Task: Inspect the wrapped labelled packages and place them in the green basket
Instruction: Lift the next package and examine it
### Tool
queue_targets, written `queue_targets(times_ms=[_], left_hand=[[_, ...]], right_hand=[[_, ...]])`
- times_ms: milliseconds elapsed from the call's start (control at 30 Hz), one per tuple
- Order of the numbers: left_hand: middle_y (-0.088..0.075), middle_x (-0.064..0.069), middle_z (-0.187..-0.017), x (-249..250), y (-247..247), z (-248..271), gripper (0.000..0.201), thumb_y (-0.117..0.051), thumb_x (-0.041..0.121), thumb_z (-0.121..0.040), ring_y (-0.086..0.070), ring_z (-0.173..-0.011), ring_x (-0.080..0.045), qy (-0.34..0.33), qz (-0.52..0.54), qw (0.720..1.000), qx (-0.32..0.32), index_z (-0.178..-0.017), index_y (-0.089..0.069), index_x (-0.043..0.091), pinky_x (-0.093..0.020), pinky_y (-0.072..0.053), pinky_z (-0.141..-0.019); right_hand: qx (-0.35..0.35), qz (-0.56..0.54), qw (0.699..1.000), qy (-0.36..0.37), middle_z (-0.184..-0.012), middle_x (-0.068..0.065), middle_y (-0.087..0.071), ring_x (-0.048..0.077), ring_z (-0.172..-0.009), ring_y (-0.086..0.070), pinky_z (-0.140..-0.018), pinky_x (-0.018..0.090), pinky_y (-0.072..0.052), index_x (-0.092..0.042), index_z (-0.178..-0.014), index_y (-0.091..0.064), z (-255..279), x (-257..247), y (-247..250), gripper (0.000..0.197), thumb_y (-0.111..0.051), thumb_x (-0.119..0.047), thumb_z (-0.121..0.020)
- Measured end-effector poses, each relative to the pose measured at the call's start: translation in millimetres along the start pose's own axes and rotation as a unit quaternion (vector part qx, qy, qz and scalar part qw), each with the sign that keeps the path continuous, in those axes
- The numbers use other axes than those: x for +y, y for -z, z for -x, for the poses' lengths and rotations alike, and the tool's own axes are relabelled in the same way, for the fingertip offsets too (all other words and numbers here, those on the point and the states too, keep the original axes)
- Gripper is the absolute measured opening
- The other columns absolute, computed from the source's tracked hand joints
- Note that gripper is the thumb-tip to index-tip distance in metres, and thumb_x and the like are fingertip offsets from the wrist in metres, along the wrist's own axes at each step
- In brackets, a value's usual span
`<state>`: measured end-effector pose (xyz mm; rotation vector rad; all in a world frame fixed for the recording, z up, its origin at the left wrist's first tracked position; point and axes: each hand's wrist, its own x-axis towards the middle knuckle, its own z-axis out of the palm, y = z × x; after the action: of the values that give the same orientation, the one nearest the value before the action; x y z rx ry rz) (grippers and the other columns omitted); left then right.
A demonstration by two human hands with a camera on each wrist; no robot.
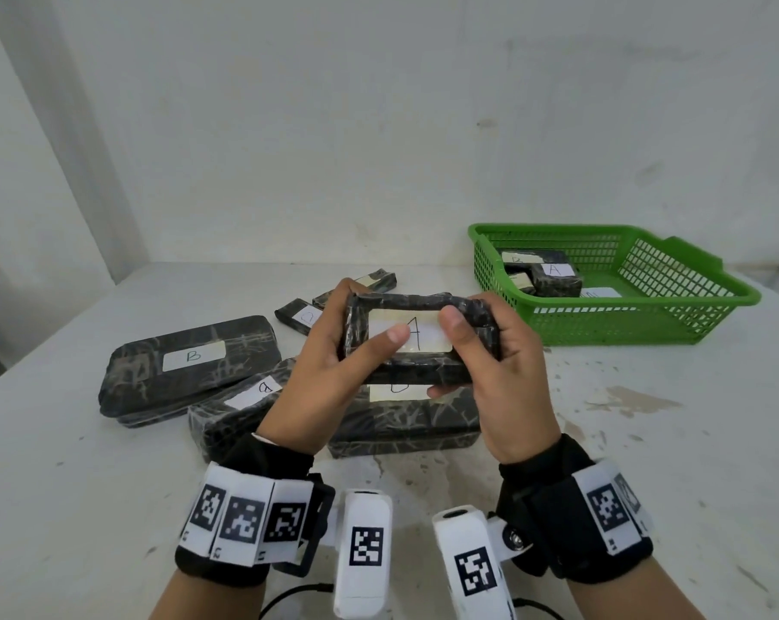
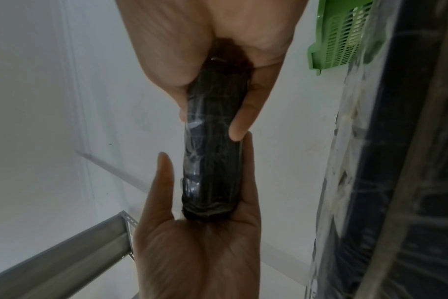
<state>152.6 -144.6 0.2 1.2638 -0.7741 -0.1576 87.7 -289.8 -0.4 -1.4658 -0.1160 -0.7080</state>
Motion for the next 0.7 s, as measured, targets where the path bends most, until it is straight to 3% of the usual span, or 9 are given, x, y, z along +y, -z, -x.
queue_targets(times_ms=[133,233,333,400,467,533,600,700], left_hand=[[-0.069,-0.004,-0.113,-2.6,1.9,-2.2,0.019,-0.063,0.021,-0.090,-0.065,-0.111,-0.027,0.008,-0.010,1.000,0.001,-0.104,-0.059,0.033,-0.044,-0.052,-0.096],[-0.070,-0.008,-0.111,-4.2,3.1,-2.3,0.020,-0.061,0.017,-0.088,-0.067,-0.108,-0.028,0.005,0.004,1.000,0.008,-0.108,-0.056,0.021,-0.038,-0.055,-0.090],[-0.069,-0.009,-0.107,-1.4,3.2,-0.8,0.019,-0.058,0.017,-0.089,-0.067,-0.103,-0.024,0.007,0.038,0.999,-0.005,-0.109,-0.055,0.016,-0.029,-0.055,-0.080],[-0.065,-0.014,-0.108,0.0,3.5,-0.5,0.010,-0.053,0.020,-0.095,-0.065,-0.104,-0.025,0.017,0.045,0.999,-0.013,-0.105,-0.056,0.018,-0.027,-0.055,-0.077],[-0.066,-0.008,-0.106,-1.1,4.6,-2.0,0.012,-0.048,0.022,-0.102,-0.063,-0.104,-0.022,0.016,0.024,1.000,0.000,-0.099,-0.059,0.026,-0.027,-0.053,-0.078],[-0.068,0.000,-0.105,-4.2,5.1,-3.4,0.018,-0.048,0.027,-0.101,-0.063,-0.105,-0.020,0.010,-0.006,1.000,0.011,-0.094,-0.062,0.035,-0.033,-0.050,-0.086],[-0.067,0.001,-0.106,-3.8,4.9,-3.8,0.021,-0.047,0.030,-0.097,-0.061,-0.107,-0.021,0.006,-0.020,1.000,0.015,-0.091,-0.063,0.041,-0.039,-0.047,-0.092],[-0.060,0.000,-0.094,-0.1,4.1,-2.3,0.021,-0.046,0.029,-0.096,-0.053,-0.095,-0.023,0.000,-0.016,1.000,0.017,-0.083,-0.061,0.038,-0.038,-0.041,-0.081]], right_hand=[[-0.012,-0.025,0.999,-0.024,-0.061,-0.018,-0.054,0.006,-0.057,-0.061,-0.043,0.029,-0.055,-0.014,-0.085,-0.058,-2.6,0.8,1.0,0.016,-0.059,-0.029,-0.086],[-0.037,-0.039,0.998,-0.034,-0.064,-0.019,-0.057,0.004,-0.061,-0.063,-0.046,0.029,-0.056,-0.017,-0.086,-0.058,-2.1,0.3,1.0,0.014,-0.056,-0.031,-0.087],[-0.022,-0.039,0.999,-0.015,-0.062,-0.013,-0.046,0.006,-0.057,-0.055,-0.046,0.030,-0.056,-0.016,-0.083,-0.059,-3.2,3.9,2.5,0.013,-0.057,-0.026,-0.090],[-0.016,-0.046,0.999,-0.019,-0.063,-0.009,-0.042,0.009,-0.057,-0.053,-0.046,0.029,-0.056,-0.020,-0.080,-0.062,-3.9,5.6,2.3,0.012,-0.058,-0.026,-0.090],[-0.024,-0.051,0.998,-0.031,-0.063,-0.012,-0.046,0.009,-0.059,-0.057,-0.046,0.029,-0.056,-0.020,-0.081,-0.062,-4.0,6.2,2.0,0.012,-0.058,-0.028,-0.089],[-0.035,-0.058,0.997,-0.049,-0.067,-0.016,-0.056,0.008,-0.064,-0.063,-0.047,0.028,-0.056,-0.017,-0.087,-0.060,-3.8,5.6,1.5,0.015,-0.056,-0.031,-0.089],[-0.036,-0.066,0.995,-0.059,-0.077,-0.009,-0.063,0.014,-0.071,-0.067,-0.048,0.029,-0.057,-0.013,-0.092,-0.061,-4.6,7.1,1.3,0.023,-0.054,-0.035,-0.090],[-0.011,-0.053,0.998,-0.041,-0.070,0.000,-0.044,0.028,-0.065,-0.054,-0.049,0.032,-0.057,-0.012,-0.083,-0.061,-5.1,8.1,1.8,0.024,-0.055,-0.035,-0.091]])
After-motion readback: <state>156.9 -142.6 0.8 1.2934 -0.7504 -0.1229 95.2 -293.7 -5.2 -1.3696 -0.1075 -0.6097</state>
